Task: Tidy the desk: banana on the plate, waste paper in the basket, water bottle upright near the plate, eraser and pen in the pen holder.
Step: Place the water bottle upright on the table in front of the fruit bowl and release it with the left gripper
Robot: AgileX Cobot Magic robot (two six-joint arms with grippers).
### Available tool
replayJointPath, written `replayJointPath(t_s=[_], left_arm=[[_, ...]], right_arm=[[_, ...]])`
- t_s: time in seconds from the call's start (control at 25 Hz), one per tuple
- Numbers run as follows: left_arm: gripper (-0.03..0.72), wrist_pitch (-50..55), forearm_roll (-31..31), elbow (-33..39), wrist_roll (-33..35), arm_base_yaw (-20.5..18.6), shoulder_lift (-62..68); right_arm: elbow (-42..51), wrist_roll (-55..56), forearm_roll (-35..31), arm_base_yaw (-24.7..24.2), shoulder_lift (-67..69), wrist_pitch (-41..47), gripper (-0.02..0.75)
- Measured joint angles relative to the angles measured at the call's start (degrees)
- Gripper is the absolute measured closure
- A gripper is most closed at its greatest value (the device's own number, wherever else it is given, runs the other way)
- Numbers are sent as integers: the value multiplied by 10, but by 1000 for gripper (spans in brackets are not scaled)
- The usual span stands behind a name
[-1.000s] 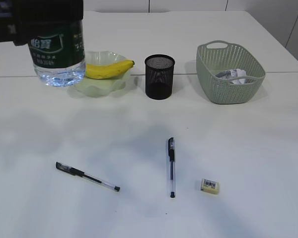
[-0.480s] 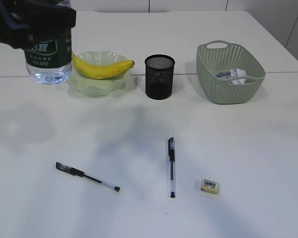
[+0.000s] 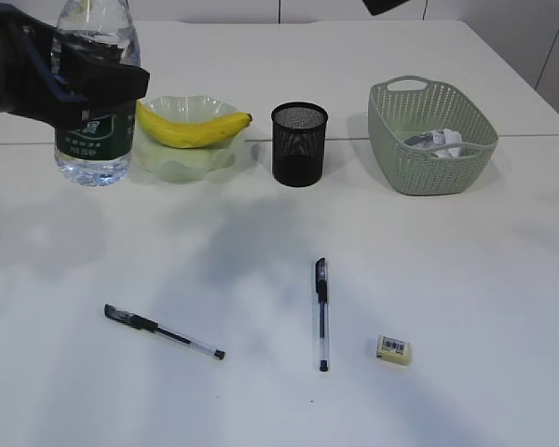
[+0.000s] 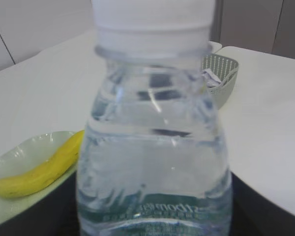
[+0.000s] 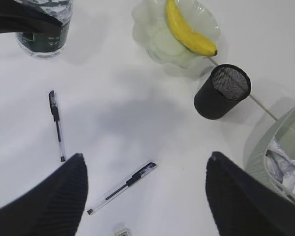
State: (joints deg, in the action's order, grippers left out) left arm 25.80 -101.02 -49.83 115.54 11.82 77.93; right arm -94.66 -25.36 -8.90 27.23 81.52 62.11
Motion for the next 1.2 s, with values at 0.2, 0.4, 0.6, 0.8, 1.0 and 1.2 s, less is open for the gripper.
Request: replayJointPath(t_s=[0.2, 0.4, 0.6, 0.8, 1.0, 1.2], left_arm=[[255, -7, 0, 0, 2, -25, 18], [255, -28, -1, 0, 10, -29, 41], [255, -67, -7, 0, 18, -29, 46], [255, -112, -12, 0, 21, -29, 46], [256, -177, -18, 0, 29, -29, 46], [256, -241, -25, 0, 75, -30, 46]], right_arm=[[0, 13, 13, 0, 0, 2, 183], [9, 14, 16, 0, 0, 3, 184], [36, 15, 24, 0, 0, 3, 184], [47, 20, 28, 0, 0, 3, 184], [47, 22, 28, 0, 0, 1, 184], [47, 23, 29, 0, 0, 1, 184]])
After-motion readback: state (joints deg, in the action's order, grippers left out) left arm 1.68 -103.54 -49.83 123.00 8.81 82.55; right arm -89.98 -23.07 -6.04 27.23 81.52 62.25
